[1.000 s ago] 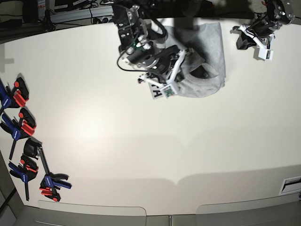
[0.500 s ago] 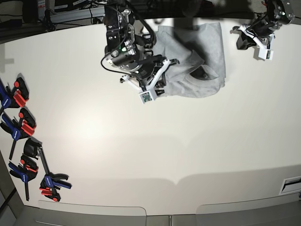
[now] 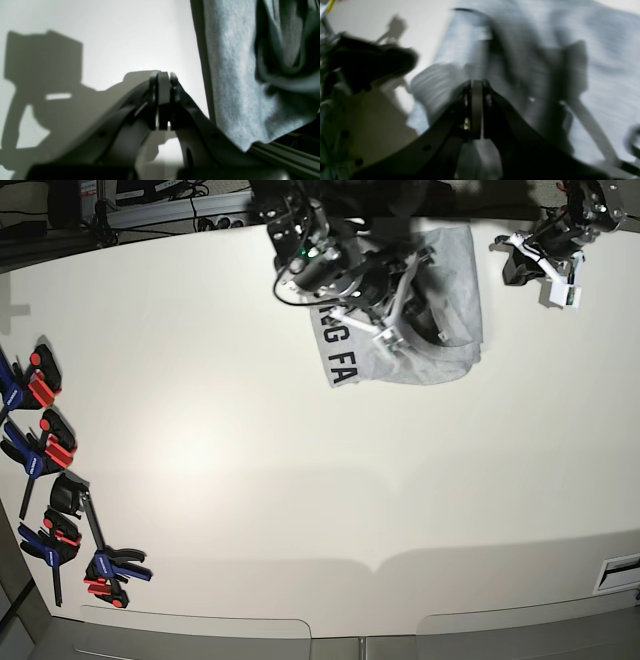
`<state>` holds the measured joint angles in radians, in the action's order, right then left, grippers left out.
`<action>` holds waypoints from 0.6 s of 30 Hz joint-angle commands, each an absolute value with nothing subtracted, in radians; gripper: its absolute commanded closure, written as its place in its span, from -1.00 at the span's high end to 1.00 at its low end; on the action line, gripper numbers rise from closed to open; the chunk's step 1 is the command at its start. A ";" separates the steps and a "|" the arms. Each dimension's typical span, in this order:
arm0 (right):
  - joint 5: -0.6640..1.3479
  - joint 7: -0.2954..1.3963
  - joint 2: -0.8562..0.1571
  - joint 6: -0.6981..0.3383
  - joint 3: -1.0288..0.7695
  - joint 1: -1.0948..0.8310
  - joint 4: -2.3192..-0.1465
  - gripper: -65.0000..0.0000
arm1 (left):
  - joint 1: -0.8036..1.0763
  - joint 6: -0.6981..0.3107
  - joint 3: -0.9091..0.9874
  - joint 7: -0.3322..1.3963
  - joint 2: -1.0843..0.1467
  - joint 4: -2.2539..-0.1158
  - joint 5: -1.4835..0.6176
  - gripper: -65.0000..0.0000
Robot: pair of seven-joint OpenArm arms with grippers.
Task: Fold the T-shirt properly
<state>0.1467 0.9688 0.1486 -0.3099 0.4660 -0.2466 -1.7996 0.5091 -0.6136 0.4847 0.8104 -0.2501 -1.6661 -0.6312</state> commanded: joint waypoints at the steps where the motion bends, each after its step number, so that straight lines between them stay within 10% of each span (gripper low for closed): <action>1: 0.160 0.950 0.157 -0.318 0.497 -0.238 -1.818 -1.00 | 0.512 -0.617 0.489 0.806 -0.261 -1.675 -0.633 -1.00; 18: 0.061 0.920 0.157 -0.456 0.638 -0.141 -1.818 -1.00 | 0.512 -0.617 0.490 0.792 -0.262 -1.675 -0.633 -1.00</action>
<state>0.0452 0.9501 0.1417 -0.4492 0.6380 -0.1509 -1.7996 0.5091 -0.6136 0.4847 0.8059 -0.2504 -1.6661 -0.6315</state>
